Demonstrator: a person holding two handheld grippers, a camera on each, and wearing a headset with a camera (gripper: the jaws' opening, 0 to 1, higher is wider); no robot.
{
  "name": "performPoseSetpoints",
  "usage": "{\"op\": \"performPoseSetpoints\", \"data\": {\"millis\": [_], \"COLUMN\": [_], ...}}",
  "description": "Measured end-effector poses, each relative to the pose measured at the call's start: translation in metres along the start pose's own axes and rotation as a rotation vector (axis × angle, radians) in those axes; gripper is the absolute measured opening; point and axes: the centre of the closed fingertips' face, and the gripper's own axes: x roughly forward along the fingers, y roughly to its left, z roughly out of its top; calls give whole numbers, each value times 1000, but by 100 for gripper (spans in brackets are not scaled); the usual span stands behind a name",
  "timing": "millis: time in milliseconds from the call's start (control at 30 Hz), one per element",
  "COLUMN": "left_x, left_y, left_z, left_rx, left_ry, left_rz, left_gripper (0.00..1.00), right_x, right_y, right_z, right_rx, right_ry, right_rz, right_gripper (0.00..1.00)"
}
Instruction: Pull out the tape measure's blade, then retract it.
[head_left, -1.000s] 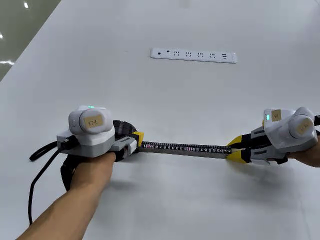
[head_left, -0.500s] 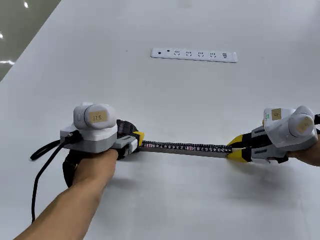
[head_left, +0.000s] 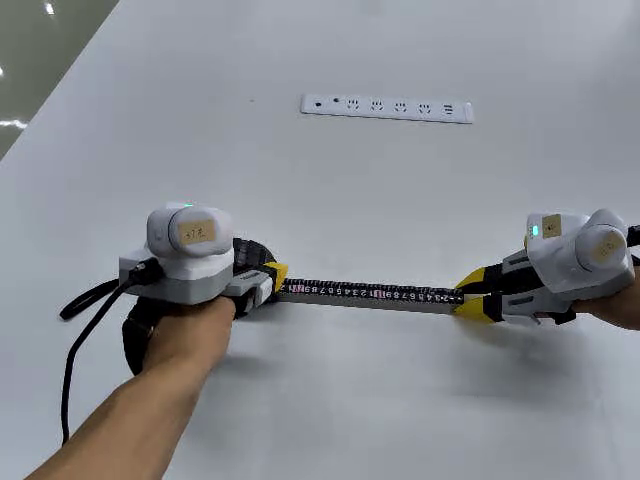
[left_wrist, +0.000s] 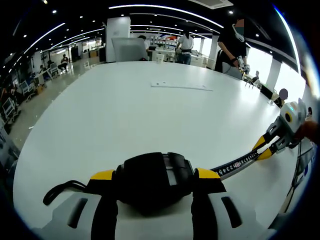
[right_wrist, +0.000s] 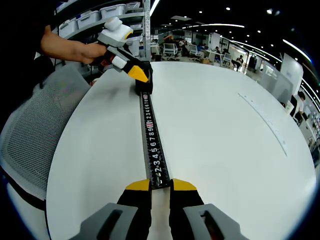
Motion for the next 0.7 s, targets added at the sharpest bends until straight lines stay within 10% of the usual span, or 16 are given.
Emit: {"op": "performPoseSetpoints", "data": {"millis": [700], "left_x": [0], "left_y": [1], "left_z": [1], "left_rx": [-15], "left_ry": [2], "left_rz": [-12], "left_gripper": [54], "right_x": [0], "right_y": [0], "right_z": [0], "right_rx": [2], "right_ry": [8], "right_rz": [-3], "right_gripper": [9]}}
